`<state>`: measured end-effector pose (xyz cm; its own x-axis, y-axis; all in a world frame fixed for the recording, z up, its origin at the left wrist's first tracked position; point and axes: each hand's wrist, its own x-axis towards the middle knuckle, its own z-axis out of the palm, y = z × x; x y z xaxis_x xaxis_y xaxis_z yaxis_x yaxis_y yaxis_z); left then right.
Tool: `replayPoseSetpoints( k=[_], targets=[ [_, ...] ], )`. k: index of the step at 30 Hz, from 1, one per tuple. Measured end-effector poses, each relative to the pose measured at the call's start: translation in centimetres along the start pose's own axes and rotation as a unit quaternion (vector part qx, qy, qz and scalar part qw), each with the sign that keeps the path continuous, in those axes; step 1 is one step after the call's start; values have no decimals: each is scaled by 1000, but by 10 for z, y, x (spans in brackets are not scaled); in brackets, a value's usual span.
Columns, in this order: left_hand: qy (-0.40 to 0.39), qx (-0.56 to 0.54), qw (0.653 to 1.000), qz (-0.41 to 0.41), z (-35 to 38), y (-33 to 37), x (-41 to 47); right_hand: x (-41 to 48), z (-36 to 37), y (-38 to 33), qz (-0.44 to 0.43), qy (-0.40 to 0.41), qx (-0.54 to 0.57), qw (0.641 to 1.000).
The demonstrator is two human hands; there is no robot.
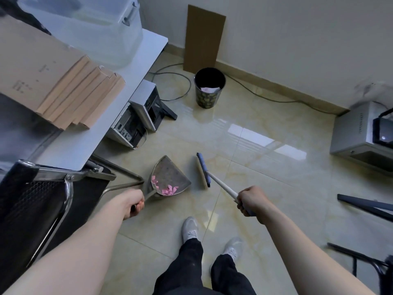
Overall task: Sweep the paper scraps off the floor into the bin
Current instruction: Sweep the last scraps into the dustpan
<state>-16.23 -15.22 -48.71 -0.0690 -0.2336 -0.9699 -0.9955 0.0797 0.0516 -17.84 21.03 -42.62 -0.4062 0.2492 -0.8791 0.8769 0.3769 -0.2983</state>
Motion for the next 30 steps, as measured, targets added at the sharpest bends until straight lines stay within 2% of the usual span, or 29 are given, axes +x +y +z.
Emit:
replayPoseSetpoints(
  k=[6, 10, 14, 20, 24, 30],
  targets=[
    [-5, -71, 995, 64, 31, 2, -29, -25, -2, -21, 83, -34, 170, 981],
    [-20, -113, 988, 101, 45, 31, -52, -54, -20, -64, 82, -52, 263, 960],
    [-72, -144, 980, 120, 44, 70, -81, -90, -54, -105, 20, -106, 295, 949],
    [-179, -223, 948, 142, 54, 135, -141, -124, -89, -162, -136, -15, 300, 944],
    [-214, -259, 930, 148, 66, 173, -169, -127, -117, -180, -186, -14, 272, 944],
    [-207, -296, 919, 159, 99, 221, -187, -85, -154, -204, -229, -5, 272, 935]
  ],
)
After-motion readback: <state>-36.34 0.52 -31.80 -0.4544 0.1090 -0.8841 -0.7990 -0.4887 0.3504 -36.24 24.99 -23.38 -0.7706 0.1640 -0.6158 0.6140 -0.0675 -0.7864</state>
